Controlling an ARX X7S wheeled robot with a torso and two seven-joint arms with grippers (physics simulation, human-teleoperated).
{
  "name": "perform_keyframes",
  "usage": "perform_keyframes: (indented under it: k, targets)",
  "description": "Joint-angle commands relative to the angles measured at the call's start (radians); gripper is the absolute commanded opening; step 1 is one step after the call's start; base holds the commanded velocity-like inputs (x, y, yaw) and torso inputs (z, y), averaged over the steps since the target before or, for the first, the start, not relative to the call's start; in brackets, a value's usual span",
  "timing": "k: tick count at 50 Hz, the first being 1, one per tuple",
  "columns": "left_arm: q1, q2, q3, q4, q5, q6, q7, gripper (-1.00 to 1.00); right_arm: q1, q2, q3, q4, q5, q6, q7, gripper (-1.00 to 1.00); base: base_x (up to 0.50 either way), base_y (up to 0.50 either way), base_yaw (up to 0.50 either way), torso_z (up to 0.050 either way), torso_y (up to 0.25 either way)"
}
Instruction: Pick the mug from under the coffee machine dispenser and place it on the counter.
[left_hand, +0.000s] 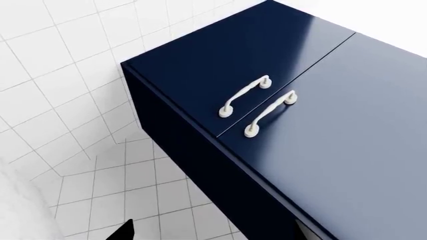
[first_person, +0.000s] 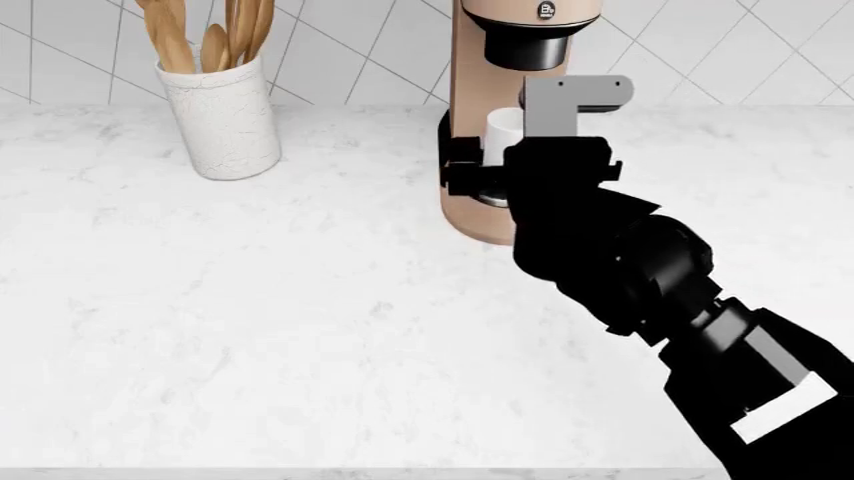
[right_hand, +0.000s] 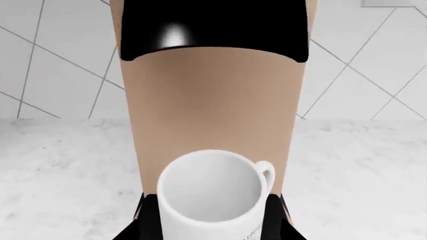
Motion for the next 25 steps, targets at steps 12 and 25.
perform_keyframes:
  k: [12, 25]
  targets:
    - [0.007, 0.003, -0.001, 0.001, 0.000, 0.007, 0.003, 1.00, 0.019, -0.043, -0.007, 0.077, -0.015, -0.006, -0.021, 1.00, 0.00, 0.00, 0.00, 0.000, 0.000]
    - [0.008, 0.004, -0.001, 0.000, -0.001, 0.008, 0.004, 1.00, 0.013, -0.047, -0.012, 0.085, -0.022, -0.013, -0.029, -1.00, 0.00, 0.00, 0.00, 0.000, 0.000]
